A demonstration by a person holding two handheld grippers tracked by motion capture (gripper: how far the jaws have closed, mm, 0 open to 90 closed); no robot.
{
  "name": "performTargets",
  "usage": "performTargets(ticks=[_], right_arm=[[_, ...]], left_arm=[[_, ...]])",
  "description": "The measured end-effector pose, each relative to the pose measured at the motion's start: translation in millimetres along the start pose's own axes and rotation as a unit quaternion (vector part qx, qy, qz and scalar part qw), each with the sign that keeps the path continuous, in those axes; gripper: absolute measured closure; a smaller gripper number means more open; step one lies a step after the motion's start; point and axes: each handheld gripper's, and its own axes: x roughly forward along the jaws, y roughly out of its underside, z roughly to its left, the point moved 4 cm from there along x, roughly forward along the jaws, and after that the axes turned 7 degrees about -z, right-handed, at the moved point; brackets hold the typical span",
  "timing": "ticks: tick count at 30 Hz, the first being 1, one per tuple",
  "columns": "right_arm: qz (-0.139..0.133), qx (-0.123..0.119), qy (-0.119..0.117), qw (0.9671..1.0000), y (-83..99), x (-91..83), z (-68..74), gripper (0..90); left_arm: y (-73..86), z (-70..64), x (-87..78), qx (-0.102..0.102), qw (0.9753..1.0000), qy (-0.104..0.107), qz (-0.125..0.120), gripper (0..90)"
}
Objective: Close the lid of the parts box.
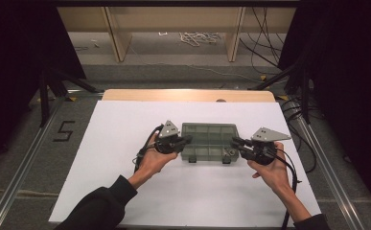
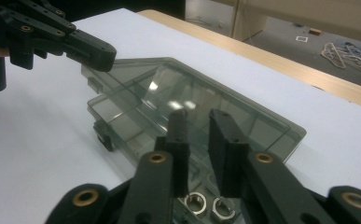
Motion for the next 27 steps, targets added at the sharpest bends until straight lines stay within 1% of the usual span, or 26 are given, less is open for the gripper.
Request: performTargets(ticks=[3,4,5,6,7,8,10,11,13,15,16,18,19,20,22,26,27], right_arm=[[0.003,-0.002,-0.004,1.0,1.9,1.4,-0.5,84.2],[0.003,-0.007,-0.003,1.0,3.2,2.8,-1.4,85.1],[0.01,-0.003,-0.004,0.9999,4.9,3.5,-1.2,85.7],[0.015,-0.007,-0.006,0.9998,6.7,4.5,-1.9,86.1],[0.021,-0.01,-0.002,0.9997,8.3,5.2,-2.6,86.3],[0.021,-0.01,-0.004,0.9997,9.8,6.7,-3.0,86.5],[0.028,-0.01,-0.006,0.9995,12.0,7.9,-3.9,86.7],[0.029,-0.01,-0.004,0.9995,13.0,8.6,-4.2,86.8],[0.036,-0.01,-0.005,0.9993,15.0,9.5,-4.7,86.8],[0.044,-0.012,-0.007,0.9989,17.3,10.6,-4.5,86.8],[0.045,-0.014,-0.005,0.9989,18.2,11.4,-4.8,86.9],[0.049,-0.013,-0.007,0.9987,19.4,12.2,-4.7,86.8],[0.051,-0.013,-0.007,0.9986,20.0,12.5,-4.7,86.8],[0.053,-0.016,-0.007,0.9984,20.7,12.9,-4.9,86.8],[0.057,-0.018,-0.007,0.9982,22.1,13.6,-4.8,86.8],[0.067,-0.018,-0.01,0.9975,24.3,14.5,-4.2,86.8],[0.067,-0.018,-0.009,0.9975,24.8,14.9,-4.3,86.8]], left_arm=[[1.9,-0.8,-0.7,-0.002,1.0,0.001,-0.001,89.7],[2.6,-0.5,-1.7,0.001,1.0,0.002,0.003,89.7],[3.4,-0.6,-2.5,-0.001,1.0,0.002,0.003,89.7],[4.4,-0.4,-3.5,-0.003,1.0,0.0,0.005,89.7],[5.2,0.2,-3.7,-0.001,1.0,0.003,0.001,89.7],[6.2,0.7,-4.8,-0.002,1.0,0.001,0.006,89.7],[8.2,1.1,-5.2,-0.007,1.0,0.002,0.002,89.7],[9.0,1.5,-6.4,-0.007,0.9999,0.001,0.008,89.7],[10.2,1.6,-6.8,-0.008,1.0,0.003,0.004,89.7],[11.7,1.8,-8.2,-0.007,0.9999,0.004,0.011,89.7],[12.9,1.4,-8.1,-0.008,0.9999,0.004,0.007,89.7],[15.7,1.3,-8.8,-0.009,0.9999,0.003,0.012,89.7],[16.9,1.3,-9.1,-0.008,0.9998,0.005,0.015,89.8],[18.2,1.2,-9.1,-0.011,0.9998,0.008,0.016,89.7],[19.9,1.3,-9.5,-0.009,0.9998,0.005,0.02,89.7],[22.8,0.6,-9.2,-0.01,0.9997,0.007,0.019,89.7],[23.6,0.9,-9.6,-0.009,0.9996,0.011,0.024,89.7]])
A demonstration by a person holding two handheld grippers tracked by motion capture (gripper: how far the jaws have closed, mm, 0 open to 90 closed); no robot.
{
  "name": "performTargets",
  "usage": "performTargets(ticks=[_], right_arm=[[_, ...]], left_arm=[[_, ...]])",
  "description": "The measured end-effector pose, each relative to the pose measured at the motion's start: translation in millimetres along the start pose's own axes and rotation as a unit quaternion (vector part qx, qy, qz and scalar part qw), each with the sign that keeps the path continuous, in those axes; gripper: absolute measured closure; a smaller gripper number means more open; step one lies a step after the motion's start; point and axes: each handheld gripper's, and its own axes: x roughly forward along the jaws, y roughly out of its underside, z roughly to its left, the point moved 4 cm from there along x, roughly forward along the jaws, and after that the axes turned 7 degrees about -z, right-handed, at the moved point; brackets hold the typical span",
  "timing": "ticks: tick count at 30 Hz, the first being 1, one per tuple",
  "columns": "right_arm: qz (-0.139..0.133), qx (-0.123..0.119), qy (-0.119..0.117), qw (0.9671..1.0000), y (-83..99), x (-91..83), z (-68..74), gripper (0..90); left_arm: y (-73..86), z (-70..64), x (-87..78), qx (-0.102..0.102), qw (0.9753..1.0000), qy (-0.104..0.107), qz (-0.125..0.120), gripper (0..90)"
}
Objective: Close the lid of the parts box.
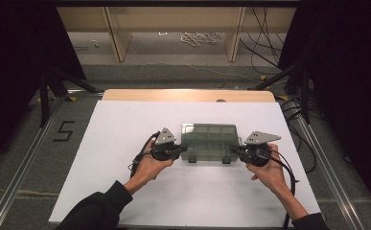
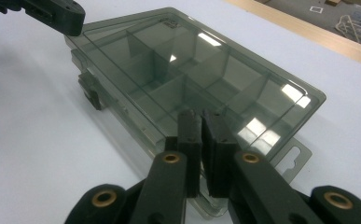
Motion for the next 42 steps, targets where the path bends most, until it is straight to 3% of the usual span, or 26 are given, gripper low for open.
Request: performTargets(ticks=[30,42], right_arm=[[0.028,-0.003,0.004,0.9996,11.0,3.6,1.9,85.8],[0.032,0.0,0.018,0.9993,13.8,-1.1,-1.8,85.1]], left_arm=[[13.4,-1.6,-0.5,0.006,0.9999,-0.005,0.013,89.7],[14.7,0.6,-2.6,0.008,0.9998,-0.005,0.016,89.7]])
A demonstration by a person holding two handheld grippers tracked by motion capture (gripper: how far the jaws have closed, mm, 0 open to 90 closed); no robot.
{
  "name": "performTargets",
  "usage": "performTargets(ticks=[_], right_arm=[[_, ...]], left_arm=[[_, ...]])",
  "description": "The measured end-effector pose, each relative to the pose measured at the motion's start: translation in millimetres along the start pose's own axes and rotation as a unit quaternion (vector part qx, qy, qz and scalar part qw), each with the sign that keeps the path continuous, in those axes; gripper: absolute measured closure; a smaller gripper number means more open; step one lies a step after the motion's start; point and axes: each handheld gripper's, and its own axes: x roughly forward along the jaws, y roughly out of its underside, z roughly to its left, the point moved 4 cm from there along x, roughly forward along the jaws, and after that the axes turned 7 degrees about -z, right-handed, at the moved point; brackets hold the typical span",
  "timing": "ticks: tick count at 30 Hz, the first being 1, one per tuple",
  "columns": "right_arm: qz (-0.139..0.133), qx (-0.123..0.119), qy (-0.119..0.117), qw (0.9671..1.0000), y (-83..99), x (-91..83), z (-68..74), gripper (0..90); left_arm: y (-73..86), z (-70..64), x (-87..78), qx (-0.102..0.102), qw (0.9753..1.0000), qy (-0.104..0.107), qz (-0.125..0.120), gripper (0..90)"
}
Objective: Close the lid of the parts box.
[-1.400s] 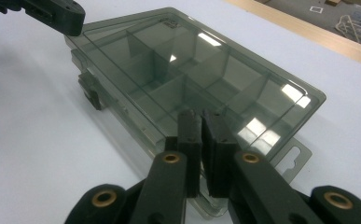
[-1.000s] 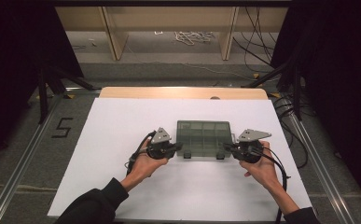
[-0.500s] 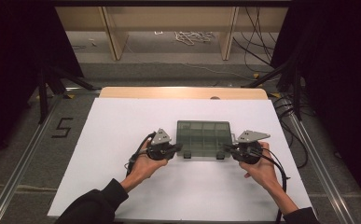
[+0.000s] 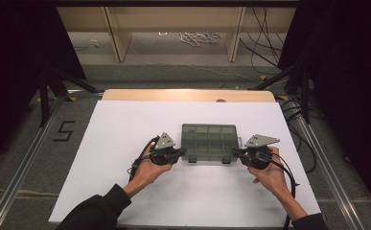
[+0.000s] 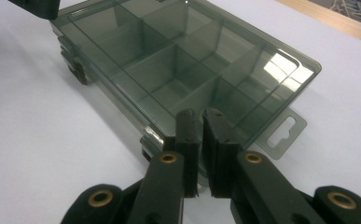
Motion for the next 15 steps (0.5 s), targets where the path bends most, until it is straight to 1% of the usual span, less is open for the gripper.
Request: performTargets(ticks=[1,2,3,4,5,8,9,10,11,13,14,15], right_arm=[[0.0,-0.002,0.001,1.0,0.1,-0.2,-0.5,85.0],[0.0,-0.001,0.002,1.0,0.2,-0.5,-0.6,84.8],[-0.001,-0.002,0.002,1.0,0.2,-0.5,-0.7,84.7],[-0.001,-0.002,0.002,1.0,0.3,-0.6,-0.7,84.6],[-0.001,-0.003,0.001,1.0,0.0,-0.8,-0.7,84.4],[0.0,-0.002,0.002,1.0,0.1,-0.6,-0.5,83.9],[-0.002,-0.005,0.002,1.0,-0.1,-0.3,-1.0,83.5],[0.0,-0.001,0.002,1.0,0.1,-0.7,-0.6,83.3],[0.001,0.003,0.002,1.0,-0.1,-1.0,-0.2,83.0],[-0.001,-0.001,0.001,1.0,-0.2,-0.8,-0.4,82.5],[-0.001,0.001,0.002,1.0,-0.4,-1.2,0.0,82.3],[-0.001,0.001,0.0,1.0,-0.9,-1.6,0.6,81.9]], left_arm=[[0.1,0.4,0.0,-0.002,1.0,-0.005,-0.003,89.7],[-0.1,1.2,-0.9,-0.001,1.0,-0.009,0.0,89.7],[0.1,2.0,-0.7,0.0,1.0,-0.007,-0.004,89.7],[0.4,1.9,-1.0,-0.005,0.9999,-0.009,-0.004,89.7],[0.5,1.9,-1.3,-0.006,0.9999,-0.009,-0.003,89.7],[0.4,-0.1,-0.6,-0.005,0.9999,-0.007,-0.005,89.7],[0.3,-0.6,-0.3,-0.002,1.0,-0.004,-0.004,89.7],[0.1,-0.8,-0.5,0.002,1.0,-0.003,-0.001,89.7],[0.3,-1.8,-0.2,-0.003,1.0,-0.004,-0.001,89.7],[0.1,-1.4,-0.2,-0.002,1.0,-0.004,-0.001,89.7],[-0.1,-0.7,0.4,0.003,1.0,-0.002,-0.006,89.7],[0.0,-0.9,0.5,0.0,1.0,-0.002,-0.006,89.7]])
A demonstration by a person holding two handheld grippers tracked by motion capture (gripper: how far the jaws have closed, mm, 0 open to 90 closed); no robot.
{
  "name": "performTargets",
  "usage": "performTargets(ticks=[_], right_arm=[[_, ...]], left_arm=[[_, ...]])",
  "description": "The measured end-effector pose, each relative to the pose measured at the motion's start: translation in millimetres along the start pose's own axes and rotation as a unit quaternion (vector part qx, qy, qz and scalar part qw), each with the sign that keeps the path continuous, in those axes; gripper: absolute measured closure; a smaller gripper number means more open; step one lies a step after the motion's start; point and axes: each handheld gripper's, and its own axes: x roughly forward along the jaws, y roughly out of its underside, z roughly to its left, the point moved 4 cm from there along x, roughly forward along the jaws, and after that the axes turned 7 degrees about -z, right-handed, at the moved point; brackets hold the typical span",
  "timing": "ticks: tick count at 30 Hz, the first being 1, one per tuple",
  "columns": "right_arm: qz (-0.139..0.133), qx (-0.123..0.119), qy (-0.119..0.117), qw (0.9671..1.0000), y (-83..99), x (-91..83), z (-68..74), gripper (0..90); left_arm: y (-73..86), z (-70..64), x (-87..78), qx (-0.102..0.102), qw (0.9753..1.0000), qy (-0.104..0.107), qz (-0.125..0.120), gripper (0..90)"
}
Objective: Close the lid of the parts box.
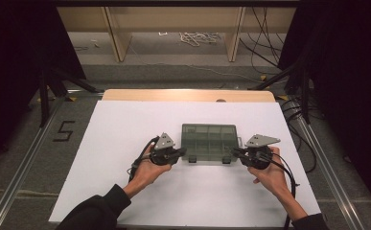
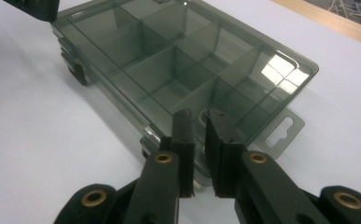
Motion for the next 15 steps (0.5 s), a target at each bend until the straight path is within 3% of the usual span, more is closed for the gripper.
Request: performTargets(ticks=[4,11,15], right_arm=[[-0.012,-0.003,0.003,0.9999,-2.8,-1.8,0.1,79.6],[-0.042,0.004,0.006,0.9991,-9.9,-6.6,2.1,65.9],[-0.042,0.008,0.007,0.9991,-12.0,-8.9,4.1,58.5]], left_arm=[[-0.2,-0.2,-0.3,0.0,1.0,0.001,0.005,89.6],[-1.0,-0.7,-0.6,-0.001,1.0,-0.002,0.003,88.2],[-3.2,-1.4,-0.4,-0.004,1.0,-0.003,-0.003,87.0]])
